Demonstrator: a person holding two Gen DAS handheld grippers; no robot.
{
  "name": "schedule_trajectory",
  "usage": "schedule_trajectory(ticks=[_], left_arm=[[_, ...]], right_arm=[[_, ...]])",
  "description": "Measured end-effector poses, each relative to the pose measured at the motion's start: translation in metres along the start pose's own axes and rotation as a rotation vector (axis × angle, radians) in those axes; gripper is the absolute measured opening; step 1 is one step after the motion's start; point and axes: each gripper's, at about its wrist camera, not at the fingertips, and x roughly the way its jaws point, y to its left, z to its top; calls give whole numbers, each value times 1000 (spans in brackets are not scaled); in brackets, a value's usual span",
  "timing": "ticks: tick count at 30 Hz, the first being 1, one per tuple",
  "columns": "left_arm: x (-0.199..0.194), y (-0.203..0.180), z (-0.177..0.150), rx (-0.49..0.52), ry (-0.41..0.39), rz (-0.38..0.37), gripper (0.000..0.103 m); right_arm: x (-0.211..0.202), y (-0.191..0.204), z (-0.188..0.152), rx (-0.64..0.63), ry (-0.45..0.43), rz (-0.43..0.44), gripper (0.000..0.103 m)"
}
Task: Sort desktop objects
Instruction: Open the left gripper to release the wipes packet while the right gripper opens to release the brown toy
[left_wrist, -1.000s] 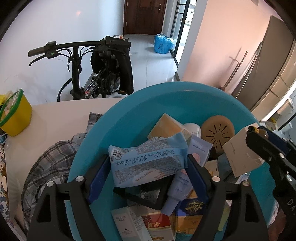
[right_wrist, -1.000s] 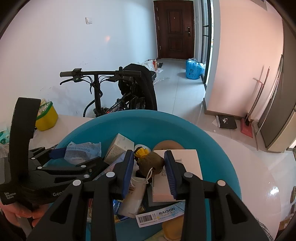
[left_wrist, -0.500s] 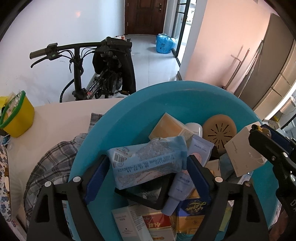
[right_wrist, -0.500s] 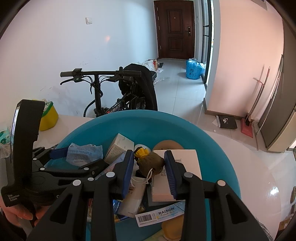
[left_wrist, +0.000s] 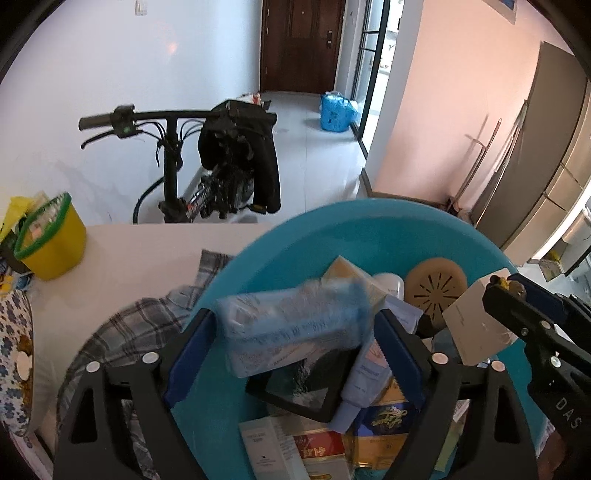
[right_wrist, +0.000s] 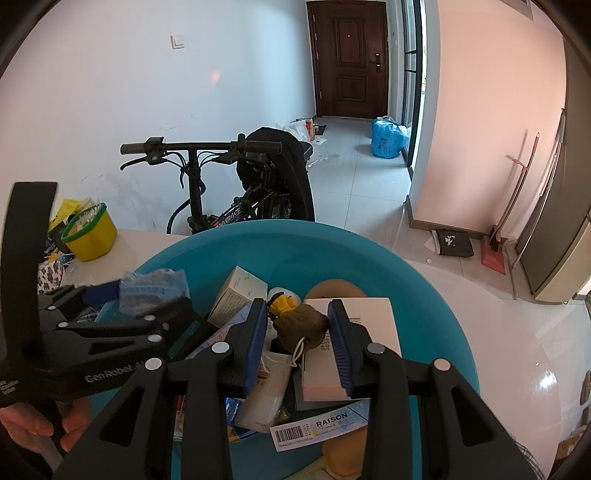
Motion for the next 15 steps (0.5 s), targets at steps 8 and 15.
schedule_trajectory(ticks=[8,15], left_arm=[[-5,3,3,-25,-12,-41,90],[-19,10,5,-38,-62,-21,90]], right_arm=[[0,0,0,0,1,-1,33],[1,2,-1,-11,8,6,33]])
